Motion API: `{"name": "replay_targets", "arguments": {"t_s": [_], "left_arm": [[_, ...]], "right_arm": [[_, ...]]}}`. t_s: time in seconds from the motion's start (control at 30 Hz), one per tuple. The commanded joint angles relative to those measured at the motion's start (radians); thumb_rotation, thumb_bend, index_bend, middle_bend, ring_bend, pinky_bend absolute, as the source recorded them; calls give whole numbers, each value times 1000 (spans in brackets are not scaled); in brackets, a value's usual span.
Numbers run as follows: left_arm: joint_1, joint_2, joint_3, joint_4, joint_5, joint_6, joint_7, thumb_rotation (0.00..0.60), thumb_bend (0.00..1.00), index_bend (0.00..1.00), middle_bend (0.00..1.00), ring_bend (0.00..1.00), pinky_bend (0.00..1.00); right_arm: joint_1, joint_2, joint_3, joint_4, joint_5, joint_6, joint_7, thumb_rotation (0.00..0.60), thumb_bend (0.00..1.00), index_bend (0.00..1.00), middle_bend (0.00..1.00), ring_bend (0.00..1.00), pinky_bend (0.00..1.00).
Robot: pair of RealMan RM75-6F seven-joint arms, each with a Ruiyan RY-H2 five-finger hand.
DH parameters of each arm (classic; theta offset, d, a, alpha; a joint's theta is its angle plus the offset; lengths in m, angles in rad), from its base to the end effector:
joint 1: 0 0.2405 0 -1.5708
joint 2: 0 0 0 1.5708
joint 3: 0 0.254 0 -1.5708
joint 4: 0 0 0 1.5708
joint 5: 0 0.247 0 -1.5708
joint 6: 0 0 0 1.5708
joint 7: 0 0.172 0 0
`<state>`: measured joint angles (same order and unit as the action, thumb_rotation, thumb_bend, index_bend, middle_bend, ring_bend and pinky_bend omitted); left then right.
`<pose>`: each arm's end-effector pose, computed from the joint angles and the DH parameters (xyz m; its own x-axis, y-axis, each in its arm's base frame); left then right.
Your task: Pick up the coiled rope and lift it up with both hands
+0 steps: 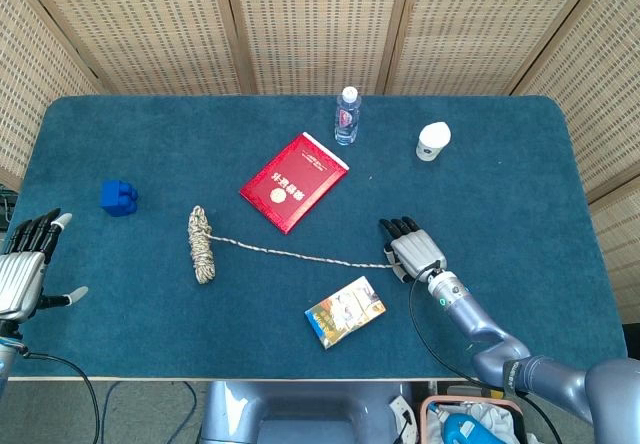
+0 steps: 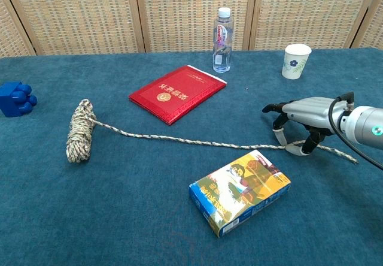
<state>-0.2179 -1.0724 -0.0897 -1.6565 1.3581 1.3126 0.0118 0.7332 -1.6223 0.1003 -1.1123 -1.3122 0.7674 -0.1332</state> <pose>-0.3151 0.2625 0.1233 0.3851 0.0838 0.9191 0.9222 0.0015 -0.3866 -0.2206 -0.3963 -0.0878 0.6018 -0.3405 0.7224 -0.7846 -0.4213 0.4549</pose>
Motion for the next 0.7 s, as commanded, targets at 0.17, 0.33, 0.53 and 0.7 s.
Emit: {"name": "replay_targets", "arguments": {"t_s": [0.17,0.33,0.53,0.7], "left_arm": [[-3,-2,1,4,-1,-5,2,600,0,0,0,0,0],[-30,16,-3,8,-5,-58,-18,600,0,0,0,0,0],[-137,19,-10,115,97,-162,-62,600,0,0,0,0,0],[-257,-35,10,273,279,-210,-209,600,36,0,0,0,0]], "right_arm": [[-12,18,0,-28,-23,41,31,600,451,634,0,0,0],[-32,62,-5,-83,-57,97,64,600,456,644,0,0,0],[-56,111,-24,-133,-93,142,82,600,456,648,0,0,0],[-65,128,-28,-154,-105,162,88,600,456,648,0,0,0]]}}
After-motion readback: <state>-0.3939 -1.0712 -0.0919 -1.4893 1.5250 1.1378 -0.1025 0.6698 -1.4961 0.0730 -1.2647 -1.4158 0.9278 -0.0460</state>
